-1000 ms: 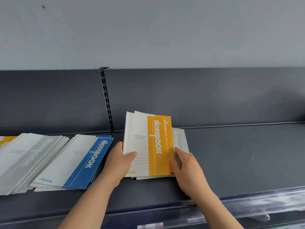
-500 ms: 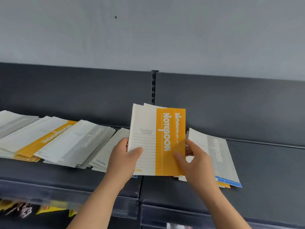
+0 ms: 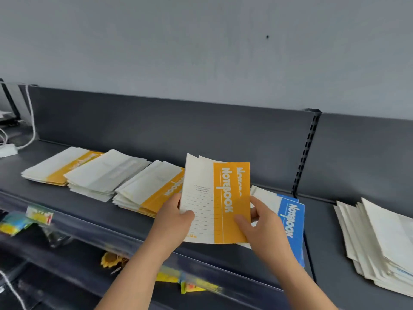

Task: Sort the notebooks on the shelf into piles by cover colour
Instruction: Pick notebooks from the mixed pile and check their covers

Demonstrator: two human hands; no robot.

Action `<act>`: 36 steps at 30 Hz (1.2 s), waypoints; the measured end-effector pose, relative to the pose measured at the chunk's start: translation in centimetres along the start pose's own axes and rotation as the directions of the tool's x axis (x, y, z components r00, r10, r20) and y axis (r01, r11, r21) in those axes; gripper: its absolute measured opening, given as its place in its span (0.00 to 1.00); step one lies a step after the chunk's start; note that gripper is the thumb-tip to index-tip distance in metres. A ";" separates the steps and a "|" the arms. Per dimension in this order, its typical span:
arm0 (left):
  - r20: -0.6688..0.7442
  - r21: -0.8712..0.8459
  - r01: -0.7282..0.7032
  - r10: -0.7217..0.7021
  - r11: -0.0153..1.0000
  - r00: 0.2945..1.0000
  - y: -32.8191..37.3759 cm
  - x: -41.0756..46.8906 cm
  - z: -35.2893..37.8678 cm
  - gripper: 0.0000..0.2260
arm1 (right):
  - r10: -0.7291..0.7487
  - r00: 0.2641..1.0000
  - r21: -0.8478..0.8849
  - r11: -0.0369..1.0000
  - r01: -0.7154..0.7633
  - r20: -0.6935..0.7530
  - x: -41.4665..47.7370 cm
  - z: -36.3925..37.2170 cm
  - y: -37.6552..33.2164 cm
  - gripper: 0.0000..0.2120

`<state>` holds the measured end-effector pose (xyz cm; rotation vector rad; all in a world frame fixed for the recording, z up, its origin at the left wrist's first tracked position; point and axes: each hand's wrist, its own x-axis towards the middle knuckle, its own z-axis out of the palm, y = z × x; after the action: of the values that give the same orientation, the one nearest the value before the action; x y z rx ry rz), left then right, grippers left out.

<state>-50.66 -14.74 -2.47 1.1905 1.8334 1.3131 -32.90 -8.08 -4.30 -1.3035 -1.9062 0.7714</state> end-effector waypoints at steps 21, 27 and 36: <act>-0.145 0.140 -0.034 0.054 0.990 0.988 -7.0 8.6 -15.0 0.12 | 0.018 0.998 -0.070 0.997 -0.014 0.063 6.8 15.5 -9.7 0.23; -0.226 0.131 -0.049 0.078 0.990 0.971 -8.3 10.8 -18.4 0.14 | -0.053 0.993 -0.084 0.995 0.062 0.106 9.4 19.2 -12.2 0.25; -0.319 0.114 -0.082 0.115 0.990 0.941 -10.8 14.5 -27.1 0.18 | -0.162 0.977 -0.046 0.984 0.170 0.141 13.2 27.4 -18.2 0.16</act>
<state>-83.26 -14.25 -2.65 1.1849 2.1155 1.5680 -68.11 -3.89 -3.25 -1.1324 -2.1310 0.7406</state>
